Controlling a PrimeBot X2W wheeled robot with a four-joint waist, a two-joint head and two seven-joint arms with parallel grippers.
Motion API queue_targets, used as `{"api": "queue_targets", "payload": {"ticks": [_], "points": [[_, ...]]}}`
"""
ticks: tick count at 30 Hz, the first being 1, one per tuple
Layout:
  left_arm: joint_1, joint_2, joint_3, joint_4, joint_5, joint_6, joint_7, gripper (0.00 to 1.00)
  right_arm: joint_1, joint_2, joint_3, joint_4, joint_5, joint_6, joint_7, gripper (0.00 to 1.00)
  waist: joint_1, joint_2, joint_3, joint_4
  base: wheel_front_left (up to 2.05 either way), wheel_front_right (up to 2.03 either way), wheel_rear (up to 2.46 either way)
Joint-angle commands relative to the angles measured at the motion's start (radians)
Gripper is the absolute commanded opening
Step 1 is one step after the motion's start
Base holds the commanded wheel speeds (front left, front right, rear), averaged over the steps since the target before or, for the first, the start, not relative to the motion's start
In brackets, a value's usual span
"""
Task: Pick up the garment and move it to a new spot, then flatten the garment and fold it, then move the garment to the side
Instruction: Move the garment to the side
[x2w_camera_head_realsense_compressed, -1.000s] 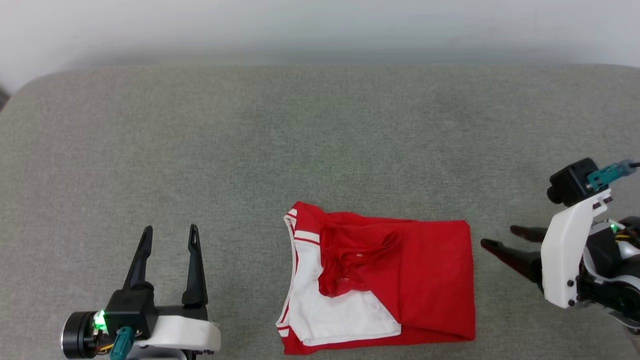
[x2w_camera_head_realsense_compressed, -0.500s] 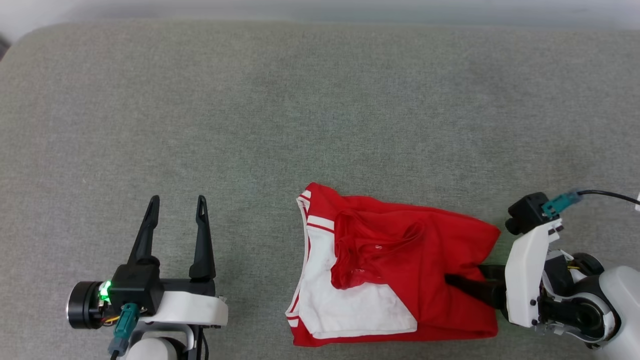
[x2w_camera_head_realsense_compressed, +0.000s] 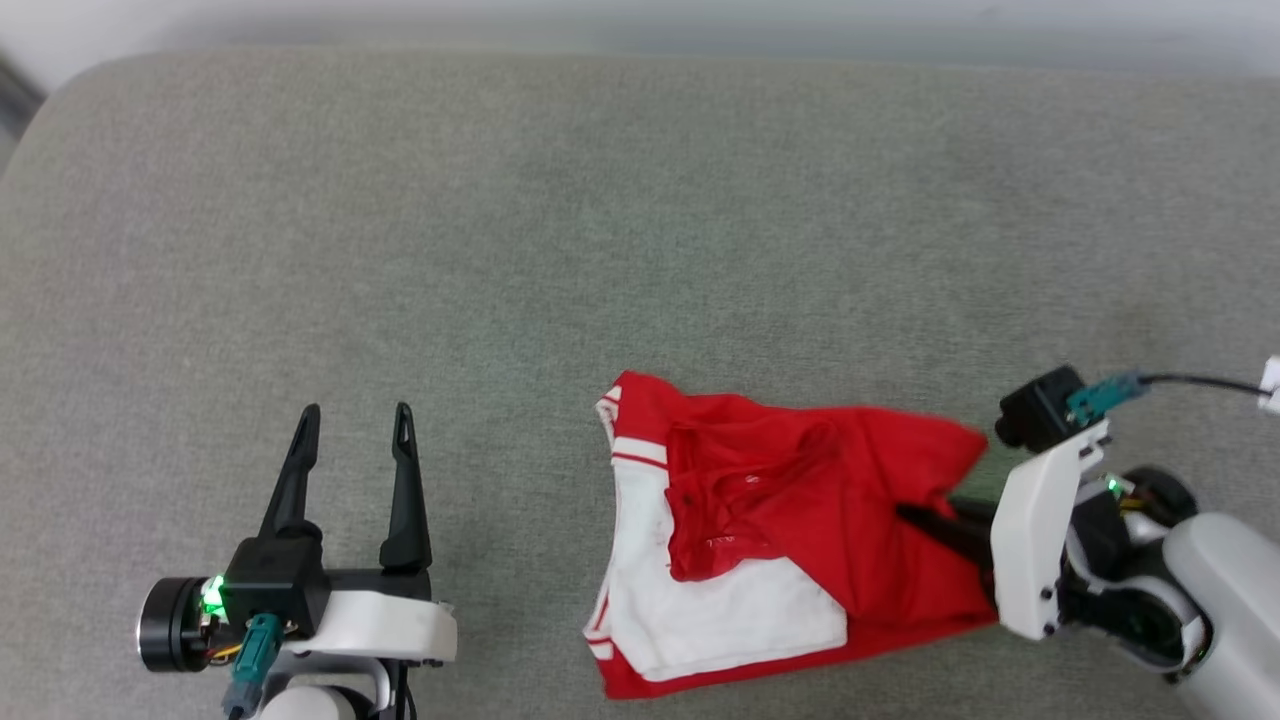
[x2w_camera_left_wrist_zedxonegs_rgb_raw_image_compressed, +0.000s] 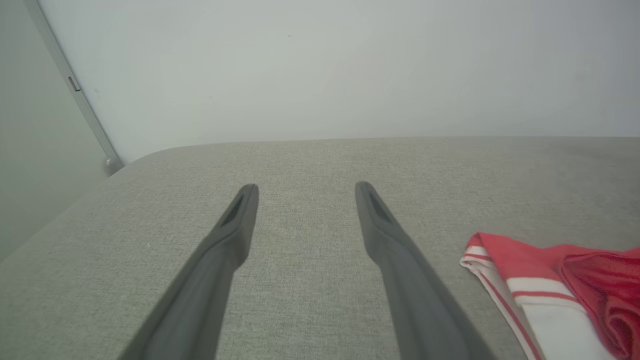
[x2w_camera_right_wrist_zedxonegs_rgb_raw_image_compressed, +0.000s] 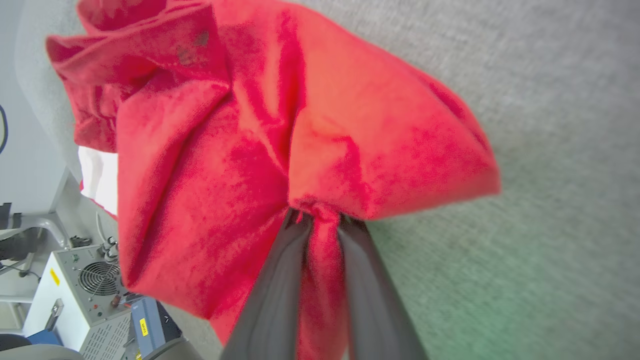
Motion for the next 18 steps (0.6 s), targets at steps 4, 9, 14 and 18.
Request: {"api": "queue_targets", "payload": {"ticks": [4,9,14,18], "points": [[0.034,-0.001,0.015,-0.005,-0.006,0.008,-0.002,1.0,-0.064,-0.056,0.033,-0.061,-0.028,-0.002,-0.034,0.0,0.0,0.0,-0.05,-0.05,0.0,0.0,0.0],[0.065,-0.001,0.031,-0.019,-0.012,0.013,-0.002,1.0,-0.129,-0.131,0.063,-0.169,-0.06,-0.002,-0.034,0.0,0.0,0.0,-0.073,-0.132,0.0,0.0,0.0],[0.066,-0.001,0.035,-0.033,-0.005,0.013,-0.002,1.0,-0.168,-0.209,0.049,-0.26,-0.078,-0.002,-0.016,0.0,0.0,0.0,-0.06,-0.226,0.0,0.0,0.0],[0.044,-0.001,0.037,-0.048,0.006,0.011,-0.002,1.0,-0.171,-0.269,0.008,-0.284,-0.091,-0.002,0.0,0.0,0.0,0.0,-0.026,-0.288,0.0,0.0,0.0]]}}
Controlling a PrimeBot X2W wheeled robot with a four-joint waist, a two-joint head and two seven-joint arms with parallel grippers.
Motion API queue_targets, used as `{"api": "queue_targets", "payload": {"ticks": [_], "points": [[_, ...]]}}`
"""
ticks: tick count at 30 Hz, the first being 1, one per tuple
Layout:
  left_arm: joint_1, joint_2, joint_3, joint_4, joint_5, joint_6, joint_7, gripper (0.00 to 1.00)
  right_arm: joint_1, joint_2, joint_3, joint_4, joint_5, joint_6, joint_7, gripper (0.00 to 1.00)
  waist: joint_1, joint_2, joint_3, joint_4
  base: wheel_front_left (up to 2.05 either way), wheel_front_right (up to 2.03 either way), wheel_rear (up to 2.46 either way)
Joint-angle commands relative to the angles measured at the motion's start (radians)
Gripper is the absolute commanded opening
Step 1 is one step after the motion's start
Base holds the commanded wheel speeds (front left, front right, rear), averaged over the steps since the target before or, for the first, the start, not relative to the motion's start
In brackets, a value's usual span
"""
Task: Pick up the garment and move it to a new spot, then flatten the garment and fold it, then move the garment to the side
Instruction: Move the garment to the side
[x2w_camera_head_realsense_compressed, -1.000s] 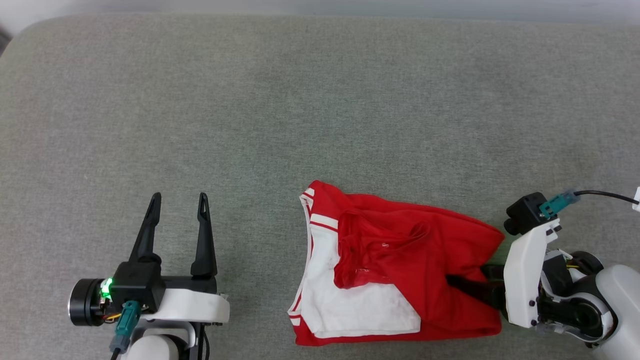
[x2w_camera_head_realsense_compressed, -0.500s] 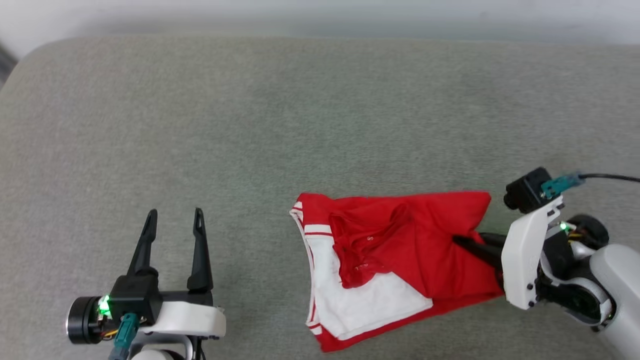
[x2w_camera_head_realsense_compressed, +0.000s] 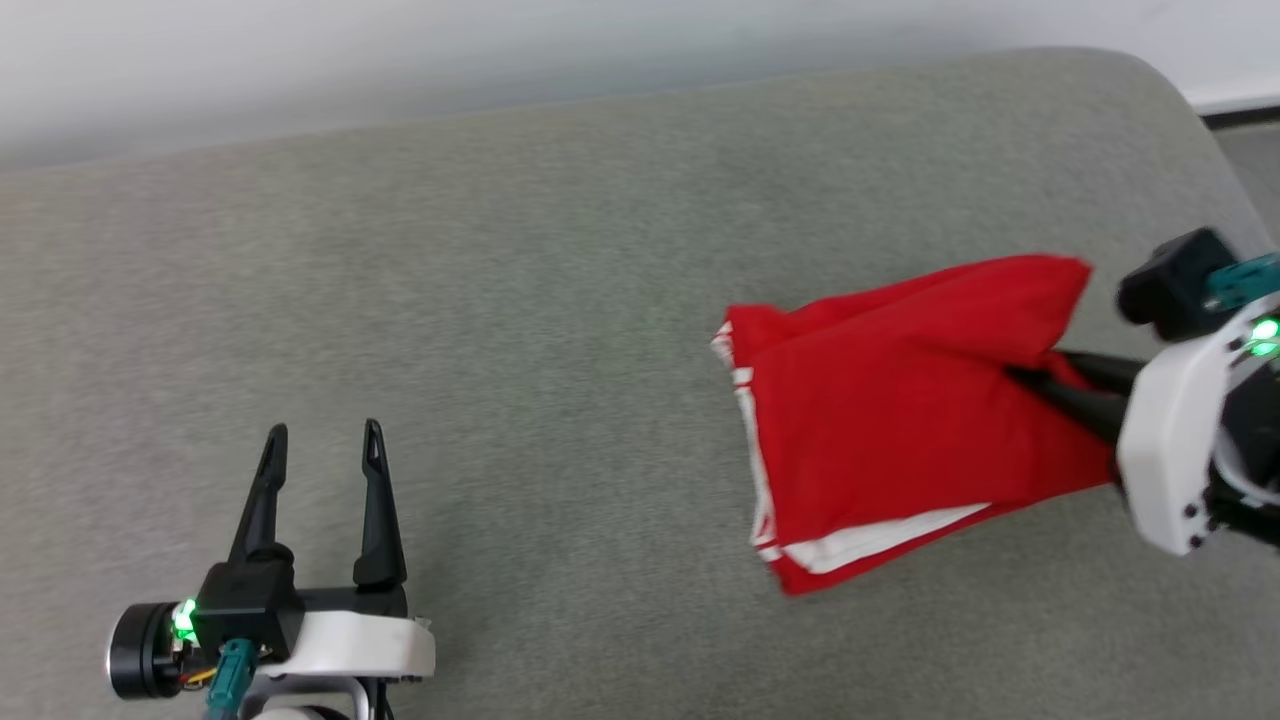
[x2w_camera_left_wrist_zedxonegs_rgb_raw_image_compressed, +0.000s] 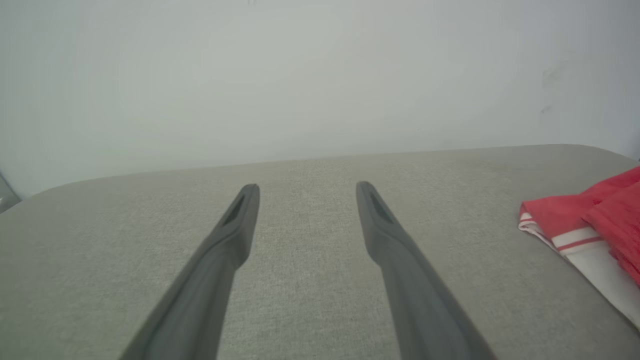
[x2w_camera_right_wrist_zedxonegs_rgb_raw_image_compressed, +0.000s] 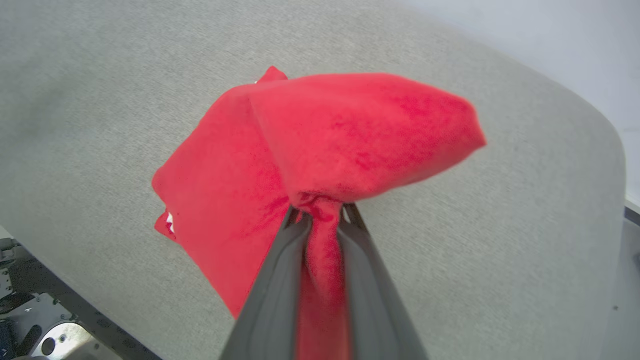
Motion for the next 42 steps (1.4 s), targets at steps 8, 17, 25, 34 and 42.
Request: {"api": "queue_targets", "payload": {"ticks": [8,17,25,34,42], "points": [[-0.057,0.02,0.015,-0.031,0.026,-0.015,-0.002,1.0,-0.017,-0.087,-0.112,0.134,-0.05,-0.001,-0.015,0.0,0.0,-0.0001,0.131,-0.105,0.0,0.0,0.0],[-0.115,0.064,0.035,-0.07,0.038,-0.021,-0.002,1.0,-0.096,-0.073,-0.243,0.374,-0.188,-0.001,-0.055,0.0,0.0,-0.0001,0.279,-0.12,0.0,0.0,0.0],[-0.151,0.092,0.046,-0.121,0.043,-0.02,-0.002,1.0,-0.164,-0.003,-0.381,0.554,-0.308,-0.001,-0.105,0.0,0.0,-0.0001,0.373,-0.128,0.0,0.0,0.0],[-0.16,0.082,0.031,-0.117,0.032,-0.016,-0.002,1.0,-0.178,0.066,-0.461,0.684,-0.441,-0.001,-0.164,1.0,0.0,-0.0001,0.345,-0.115,0.0,0.0,0.0],[-0.11,0.05,0.023,-0.096,0.013,-0.004,-0.002,1.0,-0.214,0.078,-0.533,0.675,-0.653,-0.001,-0.344,1.0,0.0,-0.0001,0.229,-0.073,0.0,0.0,0.0]]}}
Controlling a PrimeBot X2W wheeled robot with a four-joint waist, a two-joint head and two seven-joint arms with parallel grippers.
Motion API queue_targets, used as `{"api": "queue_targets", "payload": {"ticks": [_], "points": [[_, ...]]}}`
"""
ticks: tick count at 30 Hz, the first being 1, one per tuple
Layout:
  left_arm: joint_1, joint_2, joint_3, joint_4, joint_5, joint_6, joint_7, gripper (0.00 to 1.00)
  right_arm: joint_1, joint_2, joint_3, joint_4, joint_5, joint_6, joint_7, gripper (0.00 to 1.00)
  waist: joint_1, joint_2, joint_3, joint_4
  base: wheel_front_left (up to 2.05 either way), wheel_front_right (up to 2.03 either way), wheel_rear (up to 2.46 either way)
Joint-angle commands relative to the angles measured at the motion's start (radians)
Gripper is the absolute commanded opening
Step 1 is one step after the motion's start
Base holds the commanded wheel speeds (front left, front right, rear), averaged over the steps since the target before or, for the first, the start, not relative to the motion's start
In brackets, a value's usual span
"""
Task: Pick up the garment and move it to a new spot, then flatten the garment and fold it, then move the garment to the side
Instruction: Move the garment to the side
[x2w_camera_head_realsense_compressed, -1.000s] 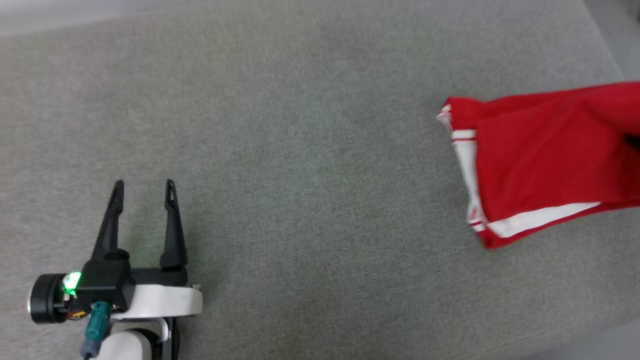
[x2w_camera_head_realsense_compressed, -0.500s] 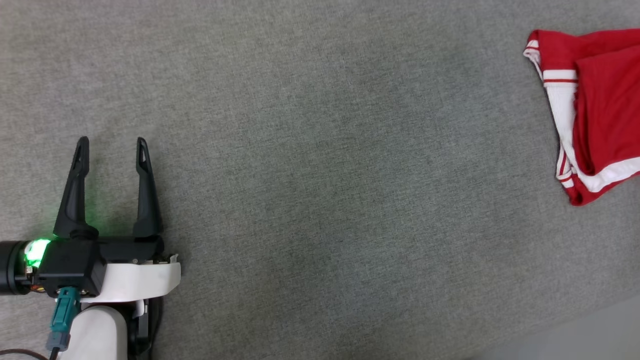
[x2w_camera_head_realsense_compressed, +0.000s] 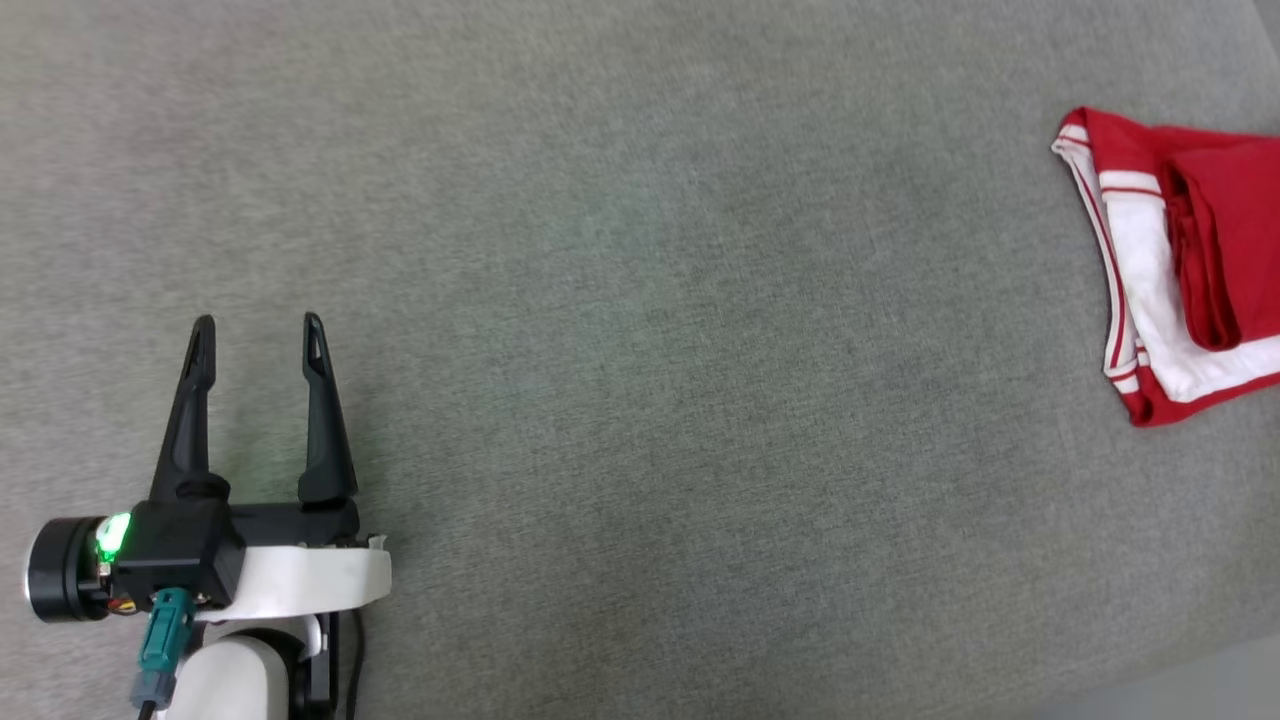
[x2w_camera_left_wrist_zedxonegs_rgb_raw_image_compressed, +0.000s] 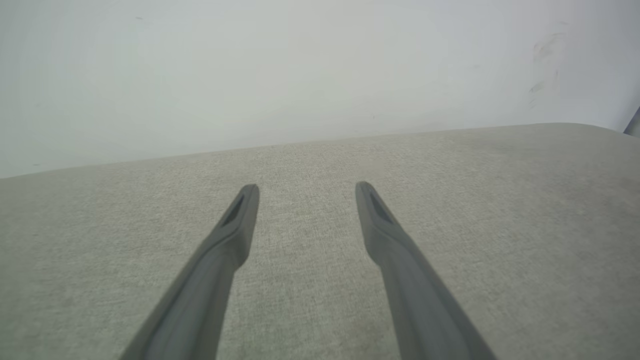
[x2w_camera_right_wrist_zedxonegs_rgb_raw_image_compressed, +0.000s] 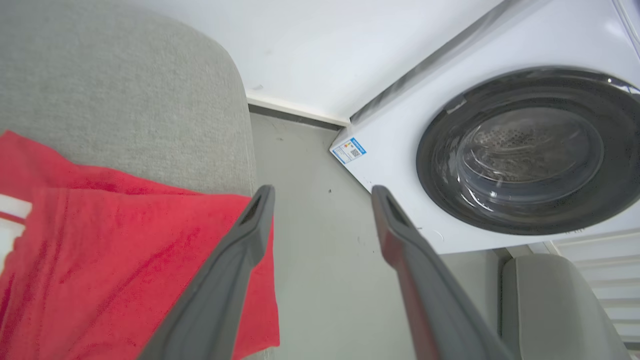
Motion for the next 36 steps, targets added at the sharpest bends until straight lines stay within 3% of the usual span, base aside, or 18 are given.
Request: {"api": "queue_targets", "payload": {"ticks": [1,8,14,25,28,36], "points": [[0.01,-0.003,-0.002,0.001,-0.004,0.004,-0.002,1.0,-0.015,0.016,-0.011,-0.005,-0.011,-0.002,-0.02,1.0,0.0,0.0,-0.038,0.026,0.0,0.0,0.0],[0.056,-0.026,-0.011,0.022,-0.015,0.013,-0.002,1.0,-0.002,0.14,-0.108,-0.113,-0.163,-0.002,-0.265,1.0,0.0,0.0,-0.131,0.089,0.0,0.0,0.0],[0.106,-0.037,-0.019,0.044,-0.026,0.026,-0.002,1.0,0.075,0.283,-0.091,-0.222,-0.193,-0.002,-0.41,1.0,0.0,0.0,-0.215,0.145,0.0,0.0,0.0],[0.178,-0.048,-0.046,0.083,-0.043,0.033,-0.002,1.0,0.336,0.494,-0.027,-0.365,-0.122,-0.002,-0.46,1.0,0.0,0.0,-0.323,0.228,0.0,0.0,0.0],[0.194,-0.049,-0.053,0.09,-0.045,0.034,-0.002,1.0,0.44,0.543,-0.057,-0.397,-0.086,-0.002,-0.46,1.0,0.0,0.0,-0.341,0.24,0.0,0.0,0.0],[0.211,-0.05,-0.055,0.113,-0.049,0.026,-0.002,1.0,0.644,0.602,-0.135,-0.483,-0.064,-0.002,-0.461,1.0,0.0,0.0,-0.385,0.247,0.0,0.0,0.0]]}}
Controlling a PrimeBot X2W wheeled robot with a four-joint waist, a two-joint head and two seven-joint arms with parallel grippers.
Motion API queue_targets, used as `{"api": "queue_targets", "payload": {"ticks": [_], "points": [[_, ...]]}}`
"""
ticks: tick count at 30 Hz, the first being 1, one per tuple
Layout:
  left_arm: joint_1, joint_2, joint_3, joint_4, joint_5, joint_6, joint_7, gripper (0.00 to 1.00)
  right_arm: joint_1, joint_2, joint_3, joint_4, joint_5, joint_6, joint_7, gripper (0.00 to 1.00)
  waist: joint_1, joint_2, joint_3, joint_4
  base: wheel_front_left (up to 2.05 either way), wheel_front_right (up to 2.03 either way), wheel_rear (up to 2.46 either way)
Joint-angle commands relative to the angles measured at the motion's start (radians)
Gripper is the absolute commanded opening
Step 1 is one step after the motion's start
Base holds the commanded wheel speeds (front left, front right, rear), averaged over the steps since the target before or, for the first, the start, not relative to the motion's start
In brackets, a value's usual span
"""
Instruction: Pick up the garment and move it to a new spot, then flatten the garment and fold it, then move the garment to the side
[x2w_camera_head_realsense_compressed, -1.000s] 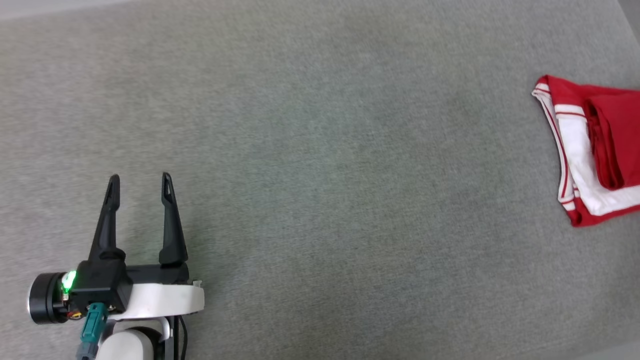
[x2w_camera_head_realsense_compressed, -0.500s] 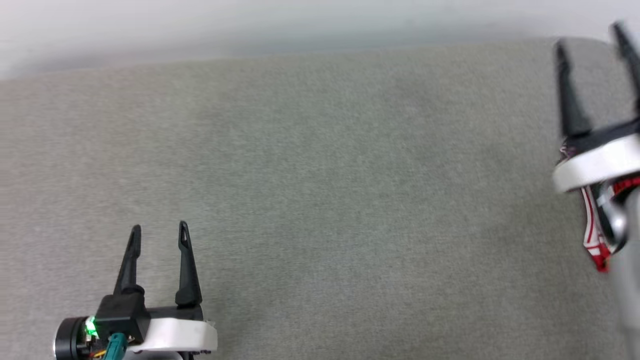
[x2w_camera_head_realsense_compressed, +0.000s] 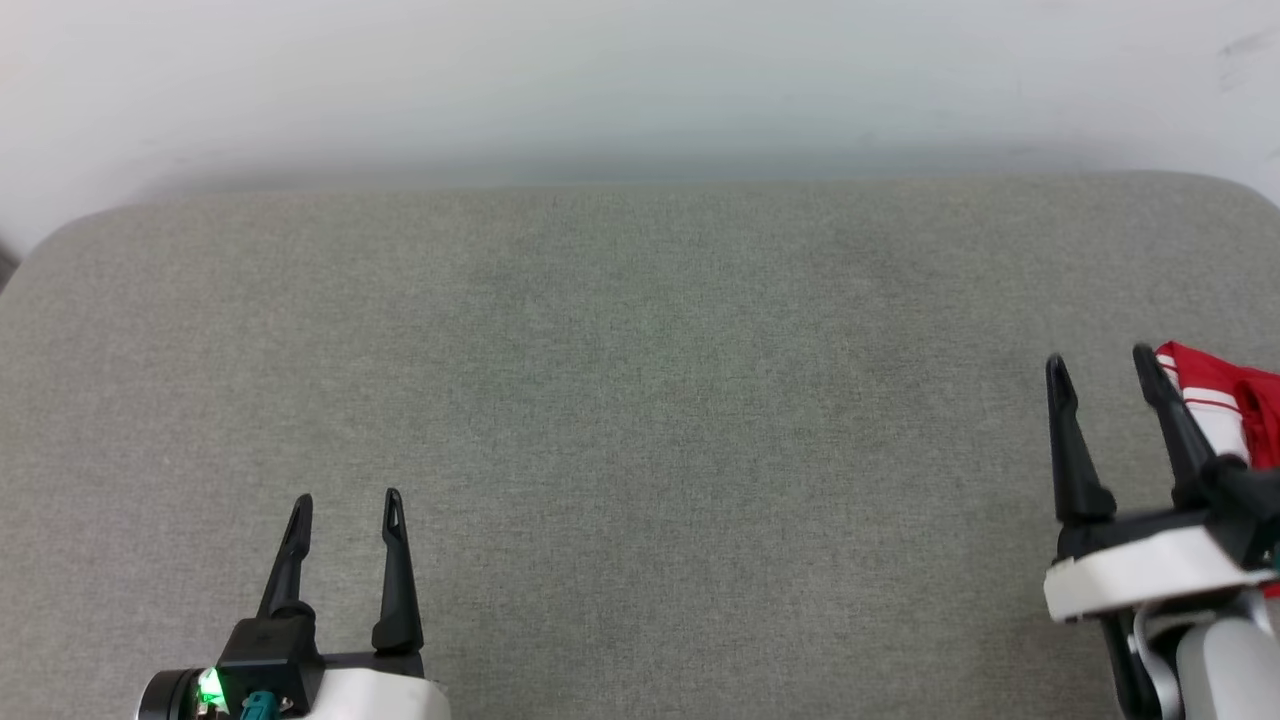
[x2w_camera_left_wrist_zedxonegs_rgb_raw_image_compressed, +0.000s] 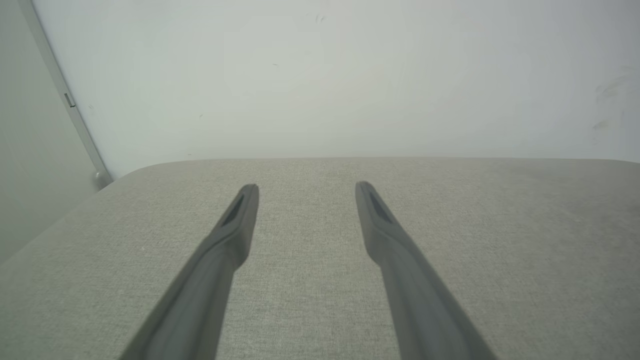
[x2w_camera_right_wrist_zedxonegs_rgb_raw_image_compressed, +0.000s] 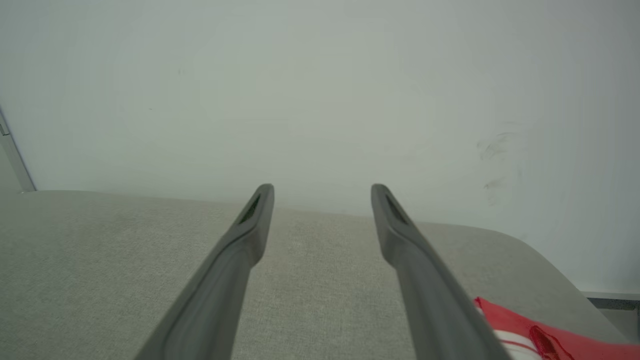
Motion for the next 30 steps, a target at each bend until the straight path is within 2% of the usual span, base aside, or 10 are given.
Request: {"api": "queue_targets", "payload": {"ticks": [1,2,7,21,22,27,30], "points": [[0.015,-0.002,0.004,0.002,-0.002,-0.001,-0.002,1.0,0.029,0.012,-0.005,-0.016,0.002,-0.001,-0.002,1.0,0.0001,0.0,-0.011,-0.002,0.0,0.0,0.0],[0.024,-0.002,0.005,0.005,-0.004,-0.005,-0.002,1.0,0.093,0.03,-0.008,-0.043,0.008,-0.001,-0.002,1.0,0.0001,0.0,-0.029,-0.005,0.0,0.0,0.0],[0.045,-0.002,0.001,0.01,-0.013,-0.015,-0.002,1.0,0.176,0.06,-0.016,-0.086,0.023,-0.001,-0.002,1.0,0.0001,0.0,-0.053,-0.003,0.0,0.0,0.0],[0.073,-0.002,0.009,0.022,-0.028,-0.038,-0.002,1.0,0.293,0.097,-0.013,-0.15,0.033,-0.001,-0.002,1.0,0.0001,0.0,-0.082,-0.005,0.0,0.0,0.0],[0.064,-0.001,0.006,0.021,-0.028,-0.036,0.0,0.0,0.281,0.092,-0.014,-0.147,0.034,0.0,0.0,0.0,0.0001,0.0,-0.083,-0.005,0.0,0.0,0.0],[0.067,-0.001,0.0,0.056,-0.037,-0.036,0.005,0.0,0.287,0.092,-0.012,-0.116,0.04,0.0,0.002,0.0,0.0001,0.0,-0.083,-0.005,0.0,0.0,0.0],[0.059,0.0,0.002,0.06,-0.104,-0.042,0.018,0.0,0.281,0.09,-0.01,-0.112,0.106,0.0,0.013,0.0,0.0001,0.0,-0.083,-0.005,0.0,0.0,0.0]]}}
